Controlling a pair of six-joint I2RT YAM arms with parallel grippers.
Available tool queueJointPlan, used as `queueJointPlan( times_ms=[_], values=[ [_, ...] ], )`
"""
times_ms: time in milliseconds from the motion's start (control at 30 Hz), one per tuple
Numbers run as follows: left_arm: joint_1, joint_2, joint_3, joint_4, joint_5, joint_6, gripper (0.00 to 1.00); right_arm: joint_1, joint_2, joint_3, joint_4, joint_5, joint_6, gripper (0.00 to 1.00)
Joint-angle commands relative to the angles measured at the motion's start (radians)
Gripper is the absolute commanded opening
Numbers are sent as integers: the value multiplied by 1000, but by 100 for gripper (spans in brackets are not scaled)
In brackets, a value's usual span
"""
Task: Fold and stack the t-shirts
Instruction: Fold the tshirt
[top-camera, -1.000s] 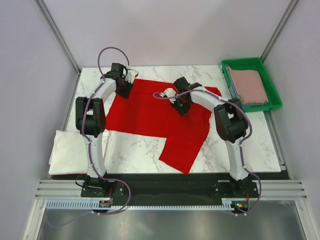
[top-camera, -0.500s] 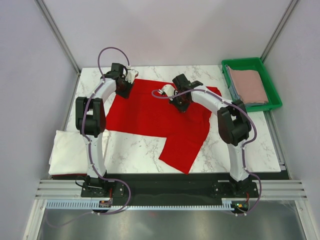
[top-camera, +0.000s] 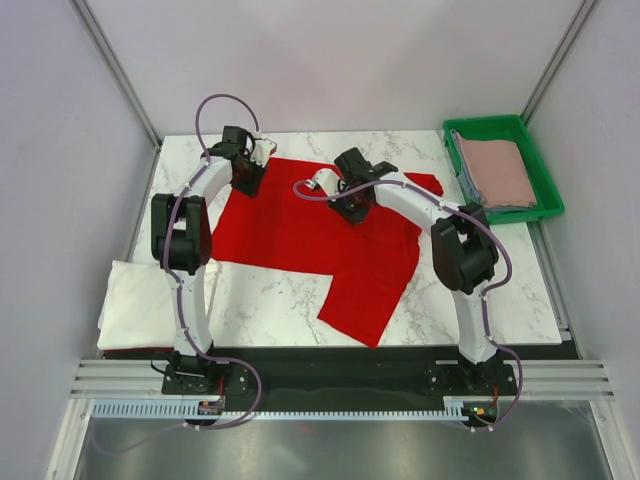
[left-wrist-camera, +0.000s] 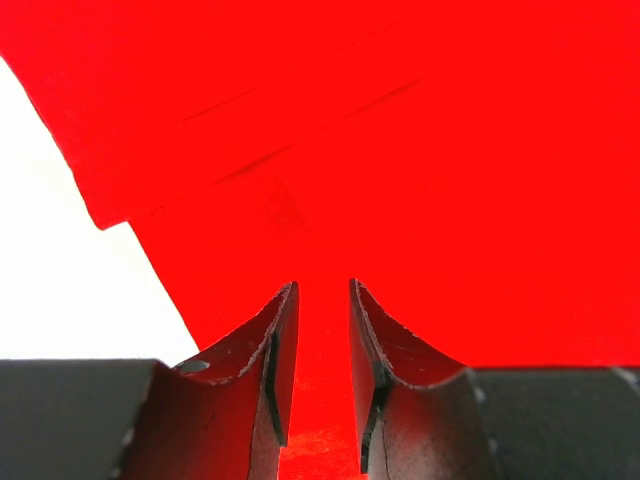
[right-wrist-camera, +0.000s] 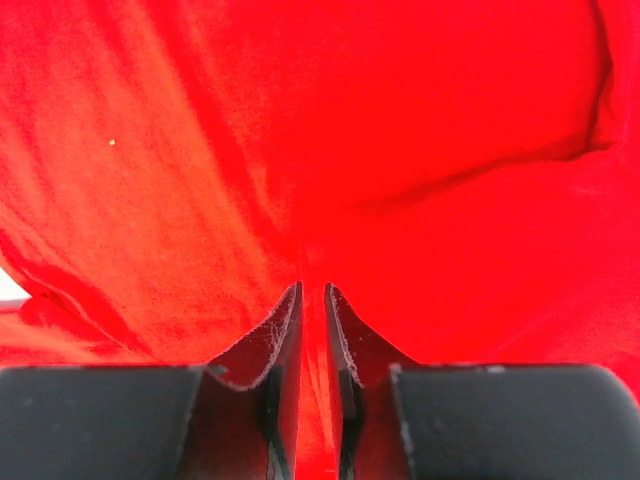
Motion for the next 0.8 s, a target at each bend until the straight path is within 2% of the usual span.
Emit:
queueJointPlan(
  times_ms=[0, 67, 233, 400, 567, 767],
  values=[
    [2, -34, 29, 18, 9, -7, 34, -6, -25, 63, 12, 30, 23, 22],
    [4, -19, 71, 18, 0, 8, 34, -25, -25, 91, 29, 49, 55, 24],
    [2, 35, 171, 11, -24, 7, 37, -165, 30, 188, 96, 117, 135, 27],
    [2, 126, 282, -3, -60, 11, 38, -300, 102, 229, 110, 176, 126, 27],
    [11, 199, 388, -9, -89, 17, 38, -383, 154, 251, 128, 207, 97, 26],
    [15, 244, 426, -14, -104, 33, 39, -457, 153, 242, 125, 208, 89, 24]
  ],
)
